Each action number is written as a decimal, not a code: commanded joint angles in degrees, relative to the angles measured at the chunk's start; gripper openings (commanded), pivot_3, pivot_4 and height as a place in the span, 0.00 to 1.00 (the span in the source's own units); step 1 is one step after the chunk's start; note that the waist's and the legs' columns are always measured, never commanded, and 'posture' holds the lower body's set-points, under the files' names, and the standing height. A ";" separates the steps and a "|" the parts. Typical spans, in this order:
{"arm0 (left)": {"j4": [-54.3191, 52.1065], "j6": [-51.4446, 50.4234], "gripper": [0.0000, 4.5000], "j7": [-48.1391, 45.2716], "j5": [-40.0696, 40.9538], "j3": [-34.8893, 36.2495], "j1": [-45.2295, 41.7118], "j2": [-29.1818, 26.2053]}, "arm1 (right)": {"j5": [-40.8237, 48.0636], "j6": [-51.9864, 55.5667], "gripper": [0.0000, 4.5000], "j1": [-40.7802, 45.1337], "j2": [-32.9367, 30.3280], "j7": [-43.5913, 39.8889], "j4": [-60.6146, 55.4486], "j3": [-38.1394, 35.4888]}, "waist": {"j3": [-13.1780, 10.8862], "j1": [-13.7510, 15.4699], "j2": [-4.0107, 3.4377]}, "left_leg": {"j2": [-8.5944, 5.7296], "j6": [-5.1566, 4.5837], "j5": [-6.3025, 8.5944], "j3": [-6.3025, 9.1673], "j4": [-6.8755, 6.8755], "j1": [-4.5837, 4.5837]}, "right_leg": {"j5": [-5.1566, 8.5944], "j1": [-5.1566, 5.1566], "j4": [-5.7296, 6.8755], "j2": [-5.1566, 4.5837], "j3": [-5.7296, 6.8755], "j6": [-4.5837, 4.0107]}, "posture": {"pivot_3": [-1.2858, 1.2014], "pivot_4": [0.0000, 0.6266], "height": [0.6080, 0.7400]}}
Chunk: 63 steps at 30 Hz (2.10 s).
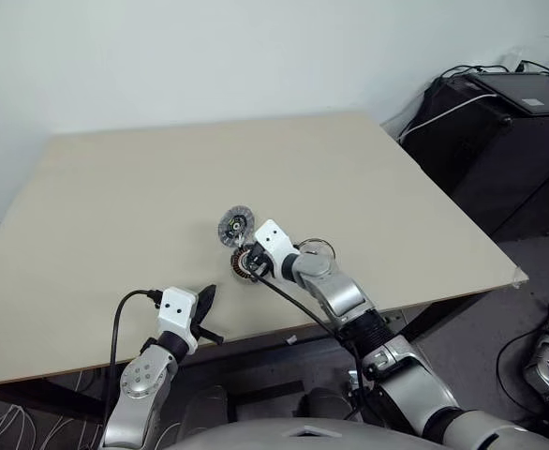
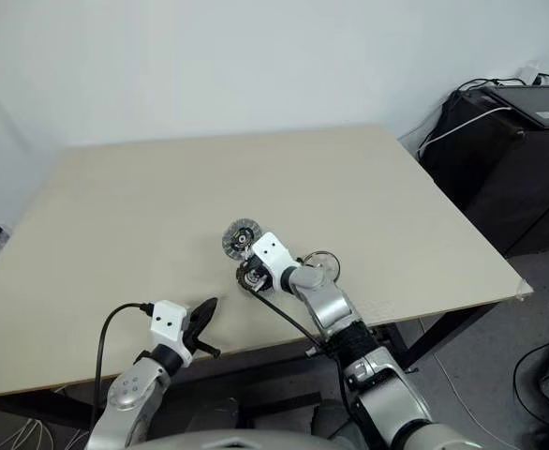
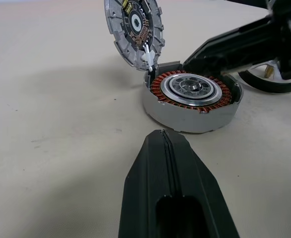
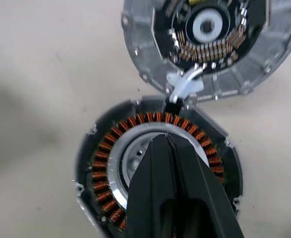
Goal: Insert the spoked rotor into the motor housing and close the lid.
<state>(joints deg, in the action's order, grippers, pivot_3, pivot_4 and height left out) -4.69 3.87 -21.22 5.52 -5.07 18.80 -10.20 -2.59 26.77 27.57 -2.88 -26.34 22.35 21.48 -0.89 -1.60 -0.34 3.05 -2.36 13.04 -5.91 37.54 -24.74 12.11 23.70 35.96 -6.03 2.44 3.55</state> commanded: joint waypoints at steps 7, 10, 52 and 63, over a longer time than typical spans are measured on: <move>-1.86 0.47 0.00 0.54 0.37 0.00 -0.82 0.37 | -1.09 -1.55 0.01 1.50 -0.07 -1.79 -0.17 0.15 | 0.00 -0.09 0.00 | 0.00 0.01 0.00 0.00 0.00 0.00 | 0.00 0.00 0.00 0.01 0.00 0.01 | 0.52 0.00 1.00; -1.74 0.44 0.00 0.57 0.40 0.01 -0.97 0.37 | -1.21 -0.77 0.01 0.14 -0.70 -2.86 -2.29 0.41 | 0.00 -0.06 0.00 | 0.01 0.01 0.00 0.00 0.00 0.00 | 0.01 0.00 0.00 0.02 0.00 0.02 | 0.52 0.00 1.00; -1.70 -0.47 0.00 1.78 0.41 0.41 -0.21 0.26 | -1.84 -0.89 0.01 -4.25 -0.34 -1.82 -4.95 0.48 | 0.04 -0.47 0.01 | 0.30 0.12 0.01 0.01 -0.01 0.04 | 0.08 0.00 0.00 0.18 -0.02 0.09 | 0.52 0.00 1.00; -1.76 -0.52 0.00 1.89 0.23 0.28 -1.11 0.30 | 1.65 -4.32 0.01 -6.98 -2.26 3.66 -18.57 -9.63 | -0.03 -0.25 -0.04 | 0.44 0.32 -0.01 0.01 -0.01 0.00 | 0.11 0.06 -0.03 0.42 -0.01 -0.03 | 0.52 0.00 1.00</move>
<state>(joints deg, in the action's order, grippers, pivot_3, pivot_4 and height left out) -4.68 2.87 -19.51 5.51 -4.88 18.22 -10.16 -1.77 23.70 20.75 -4.90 -23.25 7.02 13.38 -0.92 -1.85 -0.38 3.49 -2.02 13.04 -5.90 37.53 -24.73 12.24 23.76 35.93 -5.61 2.42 3.49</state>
